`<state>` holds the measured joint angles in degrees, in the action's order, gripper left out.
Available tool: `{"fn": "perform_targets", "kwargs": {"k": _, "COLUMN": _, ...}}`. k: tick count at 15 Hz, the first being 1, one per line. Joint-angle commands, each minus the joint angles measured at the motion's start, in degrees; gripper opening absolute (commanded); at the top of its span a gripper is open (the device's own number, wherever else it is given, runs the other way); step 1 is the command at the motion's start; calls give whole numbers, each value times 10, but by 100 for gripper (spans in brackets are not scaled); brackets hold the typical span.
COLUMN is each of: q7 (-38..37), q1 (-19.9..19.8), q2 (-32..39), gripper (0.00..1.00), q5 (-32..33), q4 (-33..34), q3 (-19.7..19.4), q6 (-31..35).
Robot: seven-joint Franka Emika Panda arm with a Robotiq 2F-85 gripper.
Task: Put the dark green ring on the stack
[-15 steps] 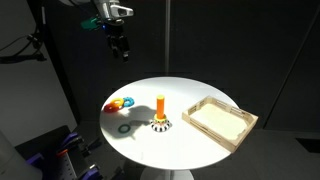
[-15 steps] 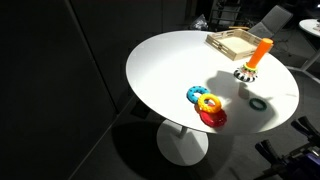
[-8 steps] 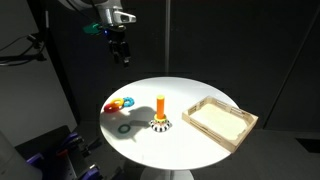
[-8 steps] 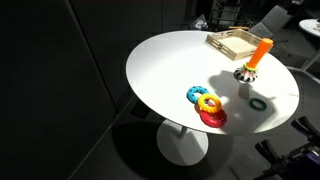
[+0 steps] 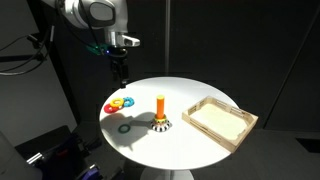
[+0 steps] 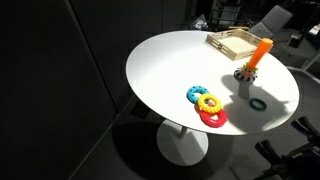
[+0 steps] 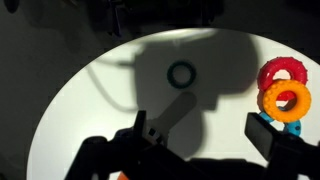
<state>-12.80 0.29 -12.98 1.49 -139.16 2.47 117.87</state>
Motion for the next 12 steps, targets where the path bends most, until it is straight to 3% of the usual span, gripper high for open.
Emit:
{"fn": "perform_targets", "kwargs": {"k": 1, "q7": 23, "q1": -1, "q2": -12, "gripper": 100, "q5": -26, "q4": -64, "q3": -11, "q6": 69}}
{"fn": "perform_targets", "kwargs": {"k": 7, "q7": 43, "q1": 3, "q2": -9, "gripper": 100, "q5": -63, "q4": -158, "q3": -15, "q6": 207}}
{"fn": "perform_targets", "kwargs": {"k": 12, "q7": 28, "q1": -1, "q2": -1, "gripper": 100, "q5": -50, "q4": -155, "q3": -7, "q6": 206}}
